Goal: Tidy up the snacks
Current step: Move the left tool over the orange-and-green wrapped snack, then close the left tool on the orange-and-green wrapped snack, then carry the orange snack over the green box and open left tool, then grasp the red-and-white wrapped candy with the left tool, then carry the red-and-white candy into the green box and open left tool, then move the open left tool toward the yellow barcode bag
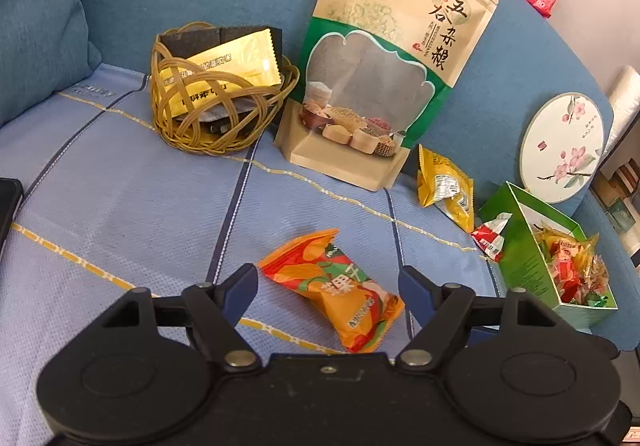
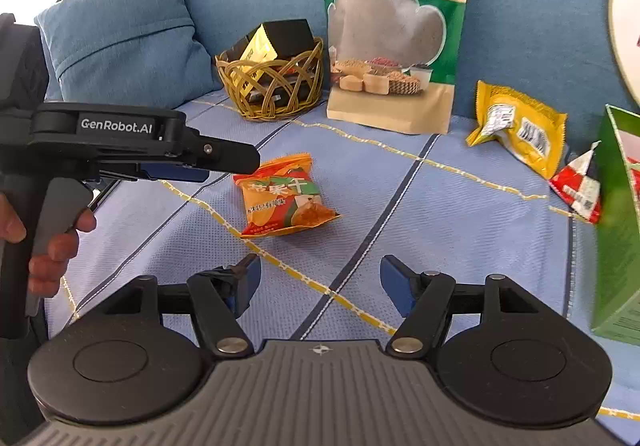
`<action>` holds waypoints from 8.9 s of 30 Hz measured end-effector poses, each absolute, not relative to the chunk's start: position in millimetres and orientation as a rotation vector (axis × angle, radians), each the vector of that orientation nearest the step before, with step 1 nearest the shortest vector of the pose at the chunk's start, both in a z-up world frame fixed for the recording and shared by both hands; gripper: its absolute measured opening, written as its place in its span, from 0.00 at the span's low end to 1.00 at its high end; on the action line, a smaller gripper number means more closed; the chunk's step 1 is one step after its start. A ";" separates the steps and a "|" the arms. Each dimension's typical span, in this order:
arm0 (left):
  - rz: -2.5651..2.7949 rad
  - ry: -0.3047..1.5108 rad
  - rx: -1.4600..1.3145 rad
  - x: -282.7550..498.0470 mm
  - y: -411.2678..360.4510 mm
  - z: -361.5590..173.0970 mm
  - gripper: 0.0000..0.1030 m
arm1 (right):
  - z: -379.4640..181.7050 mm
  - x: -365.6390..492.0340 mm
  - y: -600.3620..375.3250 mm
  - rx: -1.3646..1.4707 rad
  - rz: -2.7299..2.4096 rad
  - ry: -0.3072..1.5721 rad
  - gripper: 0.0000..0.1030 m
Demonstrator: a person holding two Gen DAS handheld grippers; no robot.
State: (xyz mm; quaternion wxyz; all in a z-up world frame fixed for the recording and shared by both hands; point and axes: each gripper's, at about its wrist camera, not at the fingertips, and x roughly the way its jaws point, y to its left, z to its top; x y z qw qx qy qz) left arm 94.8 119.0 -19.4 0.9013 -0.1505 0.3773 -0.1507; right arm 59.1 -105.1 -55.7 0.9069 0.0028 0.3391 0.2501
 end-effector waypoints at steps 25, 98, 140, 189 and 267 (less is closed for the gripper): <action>-0.363 0.811 -0.412 134.1 140.8 -49.4 1.00 | -73.4 103.4 -63.8 -0.028 0.613 0.664 1.00; -0.648 0.793 -0.315 102.3 22.1 17.6 0.50 | -31.4 30.4 -152.1 0.021 0.440 0.515 0.20; -0.460 0.722 -0.306 176.9 -53.6 17.2 1.00 | 10.9 39.6 -274.7 0.035 0.075 0.372 1.00; -0.566 0.828 -0.249 234.7 -90.3 -20.7 1.00 | -7.2 101.0 -225.8 -0.088 0.243 0.622 0.68; -0.636 0.661 -0.130 121.2 -123.8 63.7 1.00 | -4.8 30.3 -285.0 -0.047 -0.106 0.410 1.00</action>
